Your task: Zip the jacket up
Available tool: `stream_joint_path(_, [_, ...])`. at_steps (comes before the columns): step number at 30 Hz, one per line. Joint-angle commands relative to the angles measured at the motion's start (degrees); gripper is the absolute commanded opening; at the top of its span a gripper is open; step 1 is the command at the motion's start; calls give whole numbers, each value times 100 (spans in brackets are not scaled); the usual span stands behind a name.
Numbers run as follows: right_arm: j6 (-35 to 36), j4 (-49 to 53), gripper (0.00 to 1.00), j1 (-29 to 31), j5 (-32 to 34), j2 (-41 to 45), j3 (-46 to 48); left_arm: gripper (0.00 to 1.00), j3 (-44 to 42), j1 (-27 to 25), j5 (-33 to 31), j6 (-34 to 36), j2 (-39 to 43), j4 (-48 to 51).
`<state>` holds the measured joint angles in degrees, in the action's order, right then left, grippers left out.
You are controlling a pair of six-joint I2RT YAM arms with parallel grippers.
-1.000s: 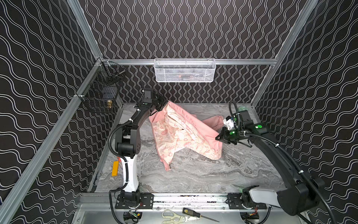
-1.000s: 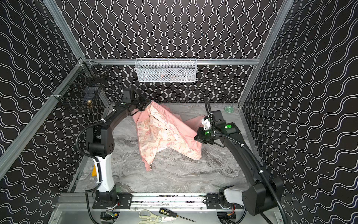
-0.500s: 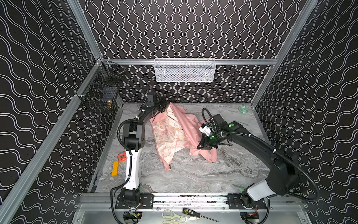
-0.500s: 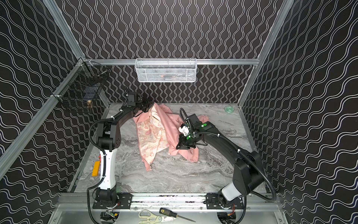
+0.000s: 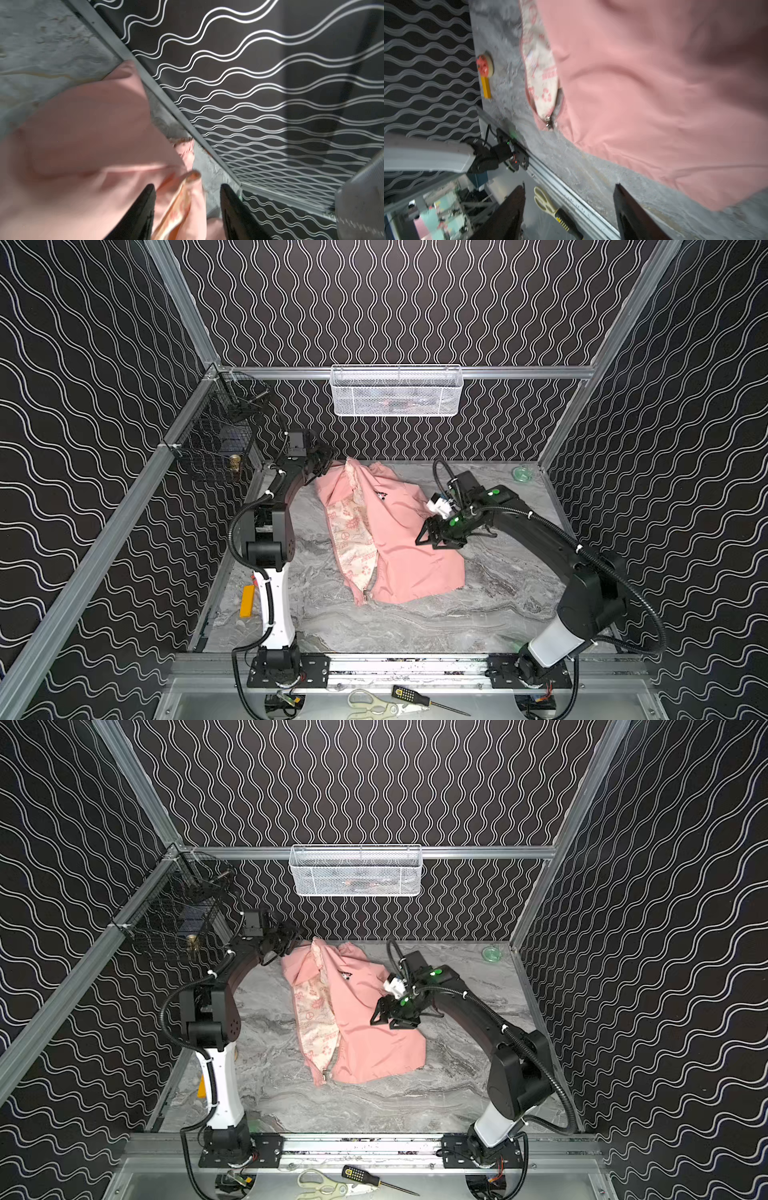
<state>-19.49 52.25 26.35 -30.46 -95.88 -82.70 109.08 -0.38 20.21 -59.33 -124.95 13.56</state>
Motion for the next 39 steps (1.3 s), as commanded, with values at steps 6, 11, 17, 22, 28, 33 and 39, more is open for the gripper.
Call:
stream_joint_path(6, [-889,-753,74,-945,804,-1153,-617,55,-1558,-44,175,1314,1647,1077])
stream_joint_path(11, [-843,-1273,79,-880,632,-2010,-1043,60,-3420,-54,168,1686,3089,1335])
stream_joint_path(17, [-436,-1267,79,-723,562,-2789,-1476,60,-4975,-50,685,1715,3998,1134])
stream_joint_path(22, [-615,-1390,68,-710,398,-3159,-1450,57,-5579,-51,829,1740,4083,953])
stream_joint_path(28, [-954,-1802,22,-801,216,-2951,-920,50,-5663,-50,866,1829,3612,741])
stream_joint_path(33, [-1032,-1824,0,-1035,321,-2355,-554,42,-5569,-50,963,1899,3223,572])
stream_joint_path(39, [-1040,-1807,0,-1435,390,-1507,-50,32,-5612,-59,1047,1975,2850,380])
